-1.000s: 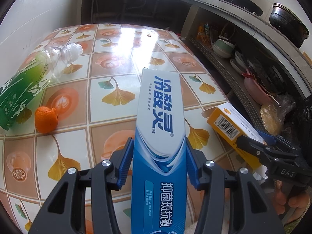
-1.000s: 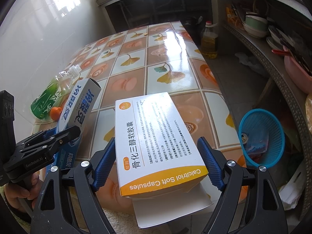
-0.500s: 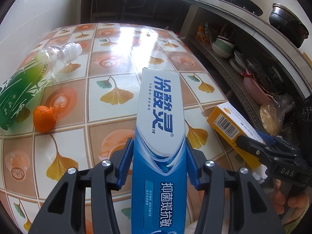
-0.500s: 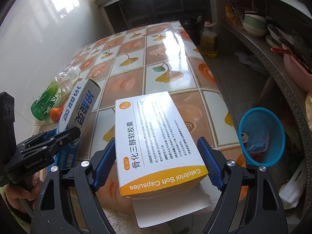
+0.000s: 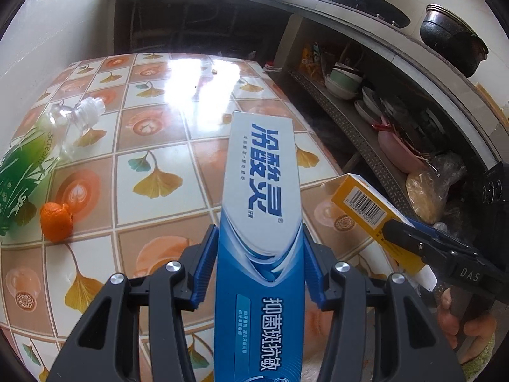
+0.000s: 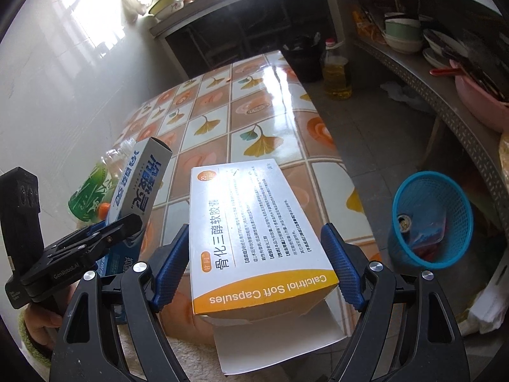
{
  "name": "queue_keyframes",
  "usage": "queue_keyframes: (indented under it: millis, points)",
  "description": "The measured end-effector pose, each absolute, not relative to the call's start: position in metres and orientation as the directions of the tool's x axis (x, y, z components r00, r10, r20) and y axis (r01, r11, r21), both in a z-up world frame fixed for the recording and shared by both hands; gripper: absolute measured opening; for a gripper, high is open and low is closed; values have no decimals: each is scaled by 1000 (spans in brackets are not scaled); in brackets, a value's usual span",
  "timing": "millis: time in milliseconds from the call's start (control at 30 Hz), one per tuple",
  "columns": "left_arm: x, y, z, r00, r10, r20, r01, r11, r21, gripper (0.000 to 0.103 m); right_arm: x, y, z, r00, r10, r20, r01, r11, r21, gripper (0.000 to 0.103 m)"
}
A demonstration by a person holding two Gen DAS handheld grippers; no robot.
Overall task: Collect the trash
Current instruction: 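Carry both boxes to the blue basket and open both tools to drop them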
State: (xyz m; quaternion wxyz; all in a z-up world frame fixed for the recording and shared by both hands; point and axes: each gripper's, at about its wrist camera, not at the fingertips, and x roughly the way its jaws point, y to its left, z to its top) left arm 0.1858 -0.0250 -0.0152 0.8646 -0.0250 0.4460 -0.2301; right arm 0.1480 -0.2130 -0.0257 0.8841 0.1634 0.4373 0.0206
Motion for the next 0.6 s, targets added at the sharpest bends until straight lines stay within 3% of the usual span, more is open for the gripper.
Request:
queue_keyframes:
  millis: [600]
  points:
    - [201,-172,9,338,-587,-736,602,736,-310,48,65,-336,-16,709,-9,-705,399,829,391,76]
